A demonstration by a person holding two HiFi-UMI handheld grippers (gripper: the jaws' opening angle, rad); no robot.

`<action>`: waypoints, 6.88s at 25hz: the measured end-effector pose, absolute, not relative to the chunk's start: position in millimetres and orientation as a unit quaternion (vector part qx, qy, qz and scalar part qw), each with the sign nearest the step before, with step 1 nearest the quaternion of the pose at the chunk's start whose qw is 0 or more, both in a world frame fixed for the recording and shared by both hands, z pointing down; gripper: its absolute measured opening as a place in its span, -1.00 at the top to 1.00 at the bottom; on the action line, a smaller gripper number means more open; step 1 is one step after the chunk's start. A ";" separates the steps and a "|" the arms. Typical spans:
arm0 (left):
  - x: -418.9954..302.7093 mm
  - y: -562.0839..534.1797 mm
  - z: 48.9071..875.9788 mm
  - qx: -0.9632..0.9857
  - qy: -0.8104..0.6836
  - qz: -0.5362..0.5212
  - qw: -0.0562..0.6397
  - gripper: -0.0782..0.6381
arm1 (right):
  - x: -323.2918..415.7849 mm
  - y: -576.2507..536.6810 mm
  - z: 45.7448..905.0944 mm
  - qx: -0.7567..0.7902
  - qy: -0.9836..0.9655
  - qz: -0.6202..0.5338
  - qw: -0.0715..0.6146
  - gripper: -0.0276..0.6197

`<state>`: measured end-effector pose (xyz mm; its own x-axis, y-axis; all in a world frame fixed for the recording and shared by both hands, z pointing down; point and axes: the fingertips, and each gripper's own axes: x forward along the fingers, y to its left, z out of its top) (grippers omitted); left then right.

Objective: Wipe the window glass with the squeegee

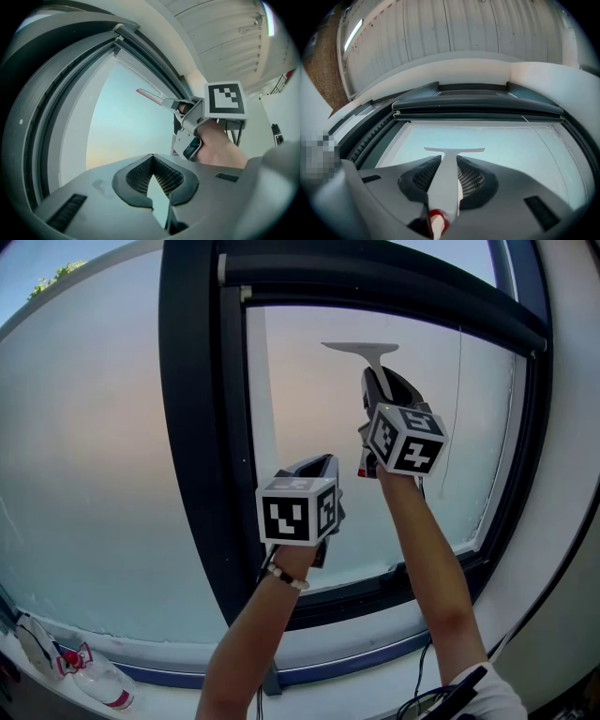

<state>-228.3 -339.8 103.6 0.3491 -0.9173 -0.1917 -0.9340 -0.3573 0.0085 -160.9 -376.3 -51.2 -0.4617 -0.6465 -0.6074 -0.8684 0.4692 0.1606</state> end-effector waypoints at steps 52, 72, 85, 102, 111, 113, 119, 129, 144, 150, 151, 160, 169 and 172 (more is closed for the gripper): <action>-209.8 -334.3 328.5 -0.834 0.538 0.043 -0.115 0.78 | -138.9 -377.2 265.2 -0.503 0.849 0.119 0.111 0.63; -204.4 -325.1 429.6 -0.823 0.537 0.002 -0.183 0.78 | -133.9 -377.0 406.5 -0.509 0.858 0.056 0.048 0.64; -196.6 -320.8 472.9 -0.817 0.528 -0.005 -0.231 0.78 | -135.6 -377.5 480.1 -0.503 0.864 0.033 -0.001 0.63; -191.2 -319.2 495.2 -0.815 0.522 -0.014 -0.252 0.78 | -132.0 -379.5 528.4 -0.504 0.863 0.007 -0.036 0.63; -192.5 -320.0 502.4 -0.813 0.520 -0.013 -0.261 0.78 | -131.6 -379.8 534.5 -0.502 0.864 0.004 -0.046 0.63; -190.7 -319.3 499.9 -0.815 0.519 -0.013 -0.258 0.78 | -129.4 -375.2 528.7 -0.502 0.864 0.003 -0.041 0.63; -186.5 -329.9 448.8 -0.828 0.529 -0.013 -0.187 0.78 | -108.8 -370.2 458.8 -0.509 0.860 0.028 0.017 0.64; -155.4 -354.1 340.7 -0.843 0.531 -0.005 -0.085 0.78 | -74.2 -379.6 278.1 -0.497 0.853 0.102 0.120 0.63; -89.9 -378.7 145.4 -0.843 0.532 0.043 0.066 0.78 | -27.5 -394.2 17.8 -0.474 0.825 0.227 0.206 0.63; -80.4 -383.9 108.6 -0.834 0.542 0.057 0.084 0.78 | -21.3 -414.3 -39.1 -0.462 0.829 0.211 0.233 0.63; -77.7 -384.5 104.3 -0.835 0.541 0.058 0.085 0.78 | -20.8 -417.2 -46.3 -0.463 0.829 0.210 0.232 0.63; -76.4 -401.2 95.9 -0.844 0.527 0.061 0.084 0.78 | -21.7 -438.1 -72.9 -0.451 0.833 0.198 0.250 0.63; -79.7 -409.5 122.0 -0.863 0.498 0.056 0.062 0.78 | -22.4 -442.5 -45.2 -0.465 0.832 0.209 0.218 0.63; -78.9 -408.2 136.3 -0.870 0.487 0.057 0.053 0.78 | -16.8 -443.1 -22.7 -0.474 0.831 0.200 0.211 0.63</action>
<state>-78.9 -408.2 136.3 0.5192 -0.8413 -0.1507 -0.8533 -0.5200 -0.0368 -16.8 -443.1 -22.7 -0.4623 -0.7034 -0.5399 -0.8719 0.4714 0.1324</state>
